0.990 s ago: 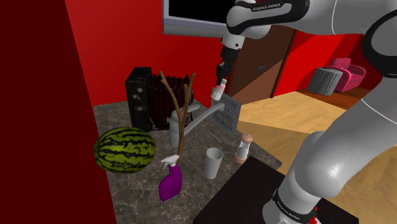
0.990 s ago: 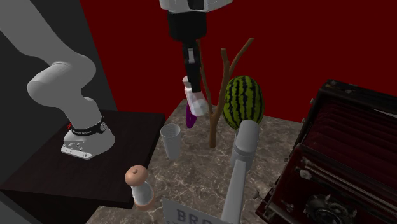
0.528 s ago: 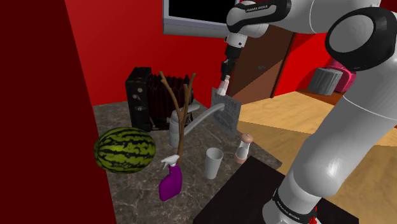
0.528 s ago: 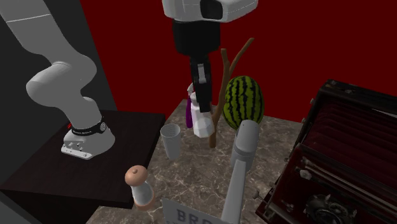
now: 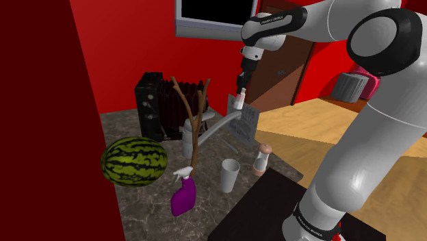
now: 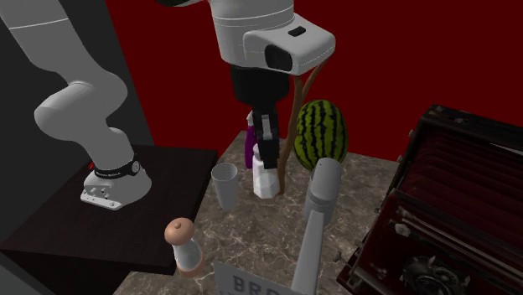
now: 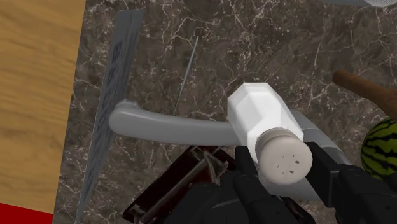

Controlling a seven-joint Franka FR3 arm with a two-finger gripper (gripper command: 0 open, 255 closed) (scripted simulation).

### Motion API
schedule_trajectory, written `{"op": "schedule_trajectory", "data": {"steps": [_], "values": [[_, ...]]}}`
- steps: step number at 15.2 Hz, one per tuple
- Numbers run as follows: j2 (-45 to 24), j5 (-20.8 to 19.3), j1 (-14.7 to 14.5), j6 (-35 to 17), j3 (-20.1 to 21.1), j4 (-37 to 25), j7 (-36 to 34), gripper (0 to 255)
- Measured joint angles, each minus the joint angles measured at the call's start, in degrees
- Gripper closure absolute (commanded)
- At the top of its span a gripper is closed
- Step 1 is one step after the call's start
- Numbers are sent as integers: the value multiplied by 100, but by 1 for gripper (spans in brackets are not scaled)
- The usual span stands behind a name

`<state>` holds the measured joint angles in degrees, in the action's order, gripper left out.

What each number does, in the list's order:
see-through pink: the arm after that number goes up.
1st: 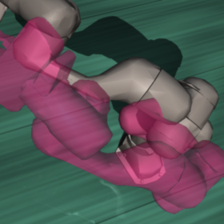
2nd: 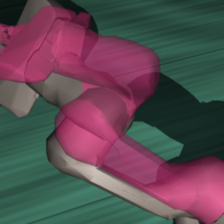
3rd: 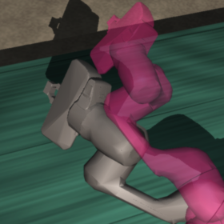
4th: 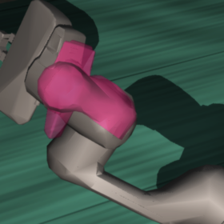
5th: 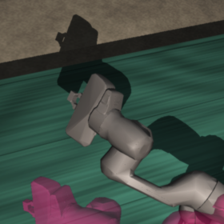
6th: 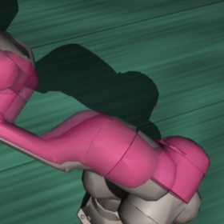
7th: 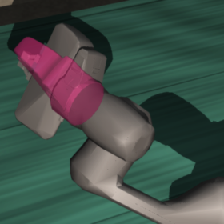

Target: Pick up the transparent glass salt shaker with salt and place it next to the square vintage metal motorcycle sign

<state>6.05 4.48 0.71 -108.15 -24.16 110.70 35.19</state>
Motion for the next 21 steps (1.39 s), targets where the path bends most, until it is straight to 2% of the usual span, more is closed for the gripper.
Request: {"op": "schedule_trajectory", "data": {"steps": [21], "values": [[-392, 261, 6, -1581, -51, 1245, 316, 255]]}}
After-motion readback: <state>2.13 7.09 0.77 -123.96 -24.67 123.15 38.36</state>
